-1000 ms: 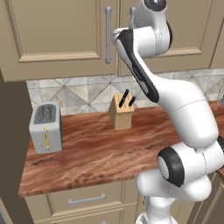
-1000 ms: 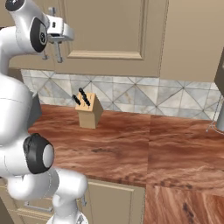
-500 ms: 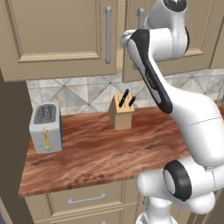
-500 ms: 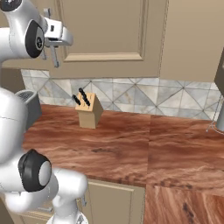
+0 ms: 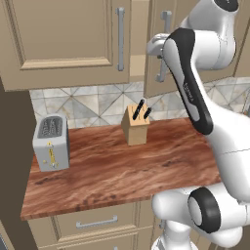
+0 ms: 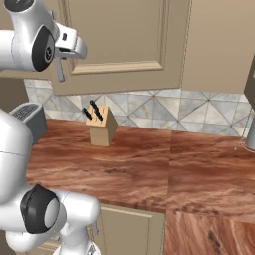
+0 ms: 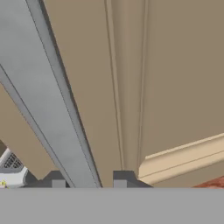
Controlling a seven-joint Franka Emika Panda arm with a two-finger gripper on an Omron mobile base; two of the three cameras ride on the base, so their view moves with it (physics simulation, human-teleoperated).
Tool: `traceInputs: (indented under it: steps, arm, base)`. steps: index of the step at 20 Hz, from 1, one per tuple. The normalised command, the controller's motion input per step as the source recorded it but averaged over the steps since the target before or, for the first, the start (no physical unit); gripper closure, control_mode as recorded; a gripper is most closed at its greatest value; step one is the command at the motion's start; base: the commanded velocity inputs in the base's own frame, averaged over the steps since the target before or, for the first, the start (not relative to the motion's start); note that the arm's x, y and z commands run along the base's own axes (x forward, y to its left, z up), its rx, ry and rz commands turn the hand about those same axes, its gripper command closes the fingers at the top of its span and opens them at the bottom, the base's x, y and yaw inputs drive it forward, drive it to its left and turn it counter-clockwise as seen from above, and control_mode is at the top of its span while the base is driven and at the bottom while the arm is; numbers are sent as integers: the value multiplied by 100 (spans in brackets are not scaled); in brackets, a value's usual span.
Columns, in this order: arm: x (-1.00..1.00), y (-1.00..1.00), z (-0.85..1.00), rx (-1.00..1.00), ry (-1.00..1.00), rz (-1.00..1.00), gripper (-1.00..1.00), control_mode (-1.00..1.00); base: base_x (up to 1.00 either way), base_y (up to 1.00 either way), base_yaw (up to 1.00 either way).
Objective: Open the cabinet, pick the kettle from the cabinet, and place it in the sink.
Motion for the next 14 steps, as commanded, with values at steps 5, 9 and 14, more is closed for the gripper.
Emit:
traceInputs:
  steps: [5,9,14]
  arm:
    - [-45,-55,0,6,5,4,100,-100]
    - [-35,-45,0,4,7,3,100,-100]
    - [-19,-25,0,1,8,2,100,-100]
  base:
    - [0,0,0]
    - [0,0,0]
    - [0,0,0]
